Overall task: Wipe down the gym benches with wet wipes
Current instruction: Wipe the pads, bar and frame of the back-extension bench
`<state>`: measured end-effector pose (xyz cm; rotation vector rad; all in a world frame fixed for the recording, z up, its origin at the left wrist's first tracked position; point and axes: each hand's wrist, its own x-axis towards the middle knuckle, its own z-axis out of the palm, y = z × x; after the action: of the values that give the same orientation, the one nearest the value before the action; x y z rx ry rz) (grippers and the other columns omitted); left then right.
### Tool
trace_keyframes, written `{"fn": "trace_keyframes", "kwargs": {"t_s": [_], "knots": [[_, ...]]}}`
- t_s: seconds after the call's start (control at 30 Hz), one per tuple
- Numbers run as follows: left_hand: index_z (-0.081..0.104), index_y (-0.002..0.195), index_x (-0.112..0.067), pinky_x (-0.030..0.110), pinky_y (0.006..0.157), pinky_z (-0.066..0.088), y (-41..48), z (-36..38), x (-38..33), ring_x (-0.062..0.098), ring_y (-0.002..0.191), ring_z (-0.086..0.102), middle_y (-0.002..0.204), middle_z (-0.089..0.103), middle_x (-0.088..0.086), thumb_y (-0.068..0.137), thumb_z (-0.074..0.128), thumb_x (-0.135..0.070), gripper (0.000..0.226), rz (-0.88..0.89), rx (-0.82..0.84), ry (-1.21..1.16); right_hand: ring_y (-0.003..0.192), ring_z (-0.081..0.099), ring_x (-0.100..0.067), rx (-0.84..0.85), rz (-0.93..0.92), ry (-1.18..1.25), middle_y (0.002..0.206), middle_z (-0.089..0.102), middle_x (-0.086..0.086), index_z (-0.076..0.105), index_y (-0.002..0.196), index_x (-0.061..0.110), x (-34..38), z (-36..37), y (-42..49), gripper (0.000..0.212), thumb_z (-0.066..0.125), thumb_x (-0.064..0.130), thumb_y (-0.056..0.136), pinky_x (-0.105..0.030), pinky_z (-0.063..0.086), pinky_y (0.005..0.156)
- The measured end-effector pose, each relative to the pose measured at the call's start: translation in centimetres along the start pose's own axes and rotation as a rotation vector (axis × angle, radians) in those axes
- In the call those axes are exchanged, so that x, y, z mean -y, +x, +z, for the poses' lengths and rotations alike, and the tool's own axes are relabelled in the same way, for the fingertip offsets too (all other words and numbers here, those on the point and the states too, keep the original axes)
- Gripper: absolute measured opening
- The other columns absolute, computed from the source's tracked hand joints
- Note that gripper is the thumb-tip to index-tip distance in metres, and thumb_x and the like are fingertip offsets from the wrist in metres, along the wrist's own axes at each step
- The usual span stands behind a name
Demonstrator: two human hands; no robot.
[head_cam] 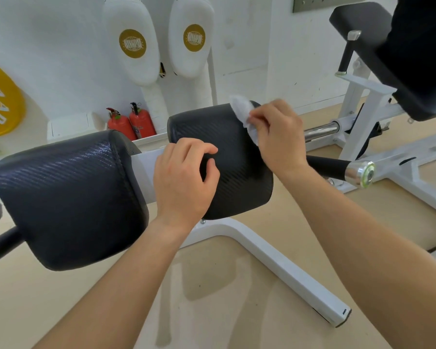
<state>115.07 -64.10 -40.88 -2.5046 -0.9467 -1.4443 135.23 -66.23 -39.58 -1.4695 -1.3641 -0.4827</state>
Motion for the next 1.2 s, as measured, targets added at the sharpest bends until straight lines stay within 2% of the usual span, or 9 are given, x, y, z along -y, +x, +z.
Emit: {"fn": "trace_keyframes", "kwargs": {"t_s": [0.17,0.3,0.4,0.53,0.63,0.73,0.83,1.0,1.2], "knots": [[0.071,0.103,-0.015,0.043,0.078,0.051,-0.6,0.0,0.1,0.021,0.096,0.06,0.104,0.068,0.002,0.09,0.063,-0.015,0.015,0.006,0.015,-0.002,0.081,0.058,-0.022,-0.015,0.092,-0.009,0.09,0.064,-0.01,0.069,0.091,0.001,-0.8,-0.2,-4.7,0.011,0.063,0.009,0.095,-0.02,0.042,0.074],[0.07,0.104,-0.015,0.043,0.076,0.049,-2.6,-0.1,0.8,0.021,0.094,0.059,0.104,0.067,0.001,0.09,0.063,-0.014,0.016,0.016,0.049,0.024,0.082,0.057,-0.021,0.064,0.158,-0.035,0.091,0.064,-0.01,0.067,0.093,0.002,-1.0,-0.3,-11.9,0.001,0.067,0.002,0.092,-0.005,0.036,0.08],[0.07,0.107,-0.015,0.043,0.074,0.048,-4.4,-0.2,1.0,0.022,0.094,0.058,0.107,0.066,0.001,0.088,0.065,-0.014,0.019,0.022,0.067,0.045,0.08,0.059,-0.022,0.08,0.194,-0.027,0.092,0.066,-0.008,0.067,0.1,0.004,-0.4,-0.2,-14.4,0.008,0.068,0.004,0.092,-0.008,0.04,0.075],[0.07,0.111,-0.016,0.043,0.071,0.048,-6.1,-0.3,0.6,0.023,0.092,0.057,0.108,0.066,0.0,0.087,0.066,-0.015,0.024,0.02,0.082,0.056,0.083,0.05,-0.007,0.124,0.099,-0.103,0.105,0.059,0.007,0.057,0.134,0.016,1.1,-0.7,-14.0,0.033,0.049,0.025,0.104,-0.013,0.041,0.071],[0.07,0.111,-0.016,0.043,0.071,0.049,-6.7,-0.5,0.5,0.022,0.093,0.058,0.107,0.066,0.001,0.087,0.066,-0.016,0.024,0.019,0.093,0.052,0.084,0.05,0.012,0.096,0.062,-0.133,0.096,0.052,0.038,0.069,0.118,0.013,1.3,0.0,-13.9,0.054,0.041,0.057,0.101,-0.007,0.041,0.069],[0.071,0.11,-0.016,0.041,0.072,0.048,-7.3,-0.7,0.7,0.022,0.091,0.058,0.107,0.066,0.0,0.087,0.067,-0.015,0.023,0.007,0.083,0.051,0.089,0.048,0.001,-0.052,0.122,-0.115,0.106,0.057,0.01,0.074,0.109,0.006,1.0,0.4,-13.9,0.026,0.054,0.019,0.099,-0.007,0.04,0.083],[0.071,0.109,-0.015,0.04,0.072,0.048,-7.9,-1.0,1.0,0.022,0.092,0.059,0.106,0.067,0.001,0.087,0.066,-0.015,0.022,-0.002,0.079,0.06,0.1,0.059,-0.024,-0.128,0.124,-0.102,0.112,0.064,-0.016,0.069,0.121,-0.001,1.0,1.2,-14.7,0.025,0.058,0.008,0.101,-0.021,0.047,0.093],[0.071,0.107,-0.016,0.043,0.071,0.05,-8.8,-1.9,2.2,0.021,0.093,0.059,0.106,0.067,0.001,0.088,0.067,-0.016,0.02,-0.047,0.073,0.078,0.095,0.064,-0.034,-0.147,0.06,-0.073,0.109,0.065,-0.02,0.069,0.121,-0.005,4.0,3.4,-16.6,0.025,0.061,0.002,0.098,-0.037,0.055,0.086],[0.071,0.105,-0.016,0.046,0.07,0.047,-8.9,-2.6,3.3,0.024,0.089,0.058,0.103,0.067,0.001,0.09,0.063,-0.018,0.018,-0.091,0.047,0.086,0.1,0.059,-0.022,0.05,-0.259,0.02,0.109,0.067,-0.004,0.075,0.112,0.004,7.7,5.0,-15.6,0.018,0.063,0.005,0.098,-0.026,0.048,0.093]]}}
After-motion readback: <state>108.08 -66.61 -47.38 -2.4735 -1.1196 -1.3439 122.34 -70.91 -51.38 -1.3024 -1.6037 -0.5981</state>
